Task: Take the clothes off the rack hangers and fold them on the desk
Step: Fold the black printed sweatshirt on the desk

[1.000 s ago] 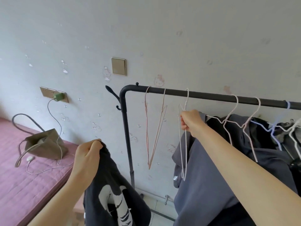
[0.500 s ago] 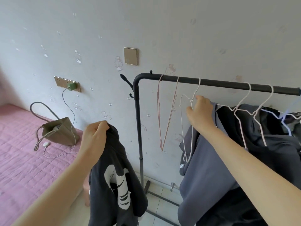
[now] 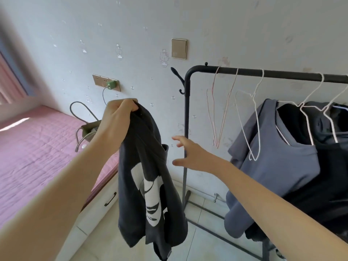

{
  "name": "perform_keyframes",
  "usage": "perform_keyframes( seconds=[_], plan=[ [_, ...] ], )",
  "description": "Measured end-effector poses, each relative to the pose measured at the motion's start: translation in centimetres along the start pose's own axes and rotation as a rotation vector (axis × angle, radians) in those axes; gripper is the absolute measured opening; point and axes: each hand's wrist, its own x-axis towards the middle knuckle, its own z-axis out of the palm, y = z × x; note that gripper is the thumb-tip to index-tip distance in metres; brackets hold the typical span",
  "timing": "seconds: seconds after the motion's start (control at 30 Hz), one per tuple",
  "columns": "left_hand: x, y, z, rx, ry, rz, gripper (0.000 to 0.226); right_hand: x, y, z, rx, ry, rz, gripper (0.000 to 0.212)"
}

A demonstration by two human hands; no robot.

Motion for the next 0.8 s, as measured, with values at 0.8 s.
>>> perform_keyframes(
  seconds=[0.8],
  plan=[
    [-17.5,-4.7,-16.0,0.737,0.501,-0.217,0.029,4.6,-7.7,7.0,0.197,-0.292,-0.267,0.022]
  ],
)
